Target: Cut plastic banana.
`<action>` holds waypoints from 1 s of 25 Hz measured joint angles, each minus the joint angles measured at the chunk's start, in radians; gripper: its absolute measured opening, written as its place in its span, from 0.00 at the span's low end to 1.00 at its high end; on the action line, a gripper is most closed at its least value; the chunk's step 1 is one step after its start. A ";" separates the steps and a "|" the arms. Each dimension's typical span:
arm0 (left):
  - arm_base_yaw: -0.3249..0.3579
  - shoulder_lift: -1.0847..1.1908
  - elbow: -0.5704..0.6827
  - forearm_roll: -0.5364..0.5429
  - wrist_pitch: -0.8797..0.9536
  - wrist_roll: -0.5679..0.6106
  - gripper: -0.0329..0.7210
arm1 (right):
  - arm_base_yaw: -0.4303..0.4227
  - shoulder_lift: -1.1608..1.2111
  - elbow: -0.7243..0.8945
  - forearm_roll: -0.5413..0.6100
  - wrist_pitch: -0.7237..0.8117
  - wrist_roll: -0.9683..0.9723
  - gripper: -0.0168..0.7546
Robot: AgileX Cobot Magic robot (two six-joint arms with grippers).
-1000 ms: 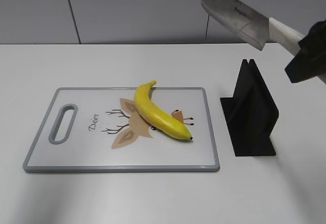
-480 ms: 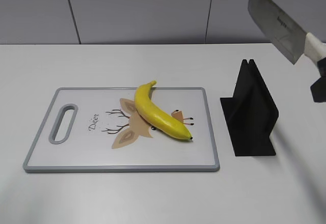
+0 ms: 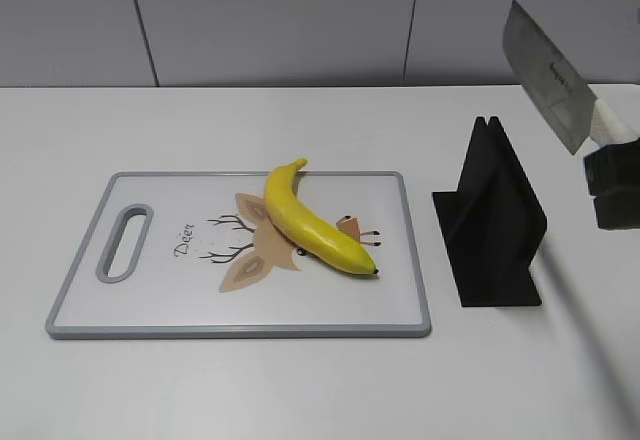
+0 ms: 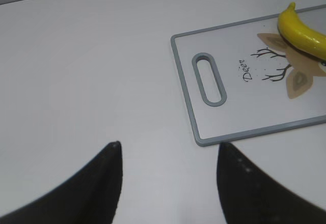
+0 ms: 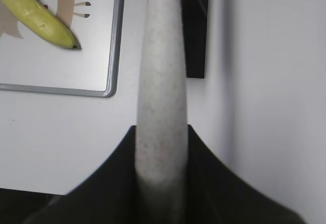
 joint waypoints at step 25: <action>0.000 -0.452 0.154 -0.043 0.111 0.000 0.80 | 0.006 0.126 0.001 -0.061 -0.076 0.068 0.25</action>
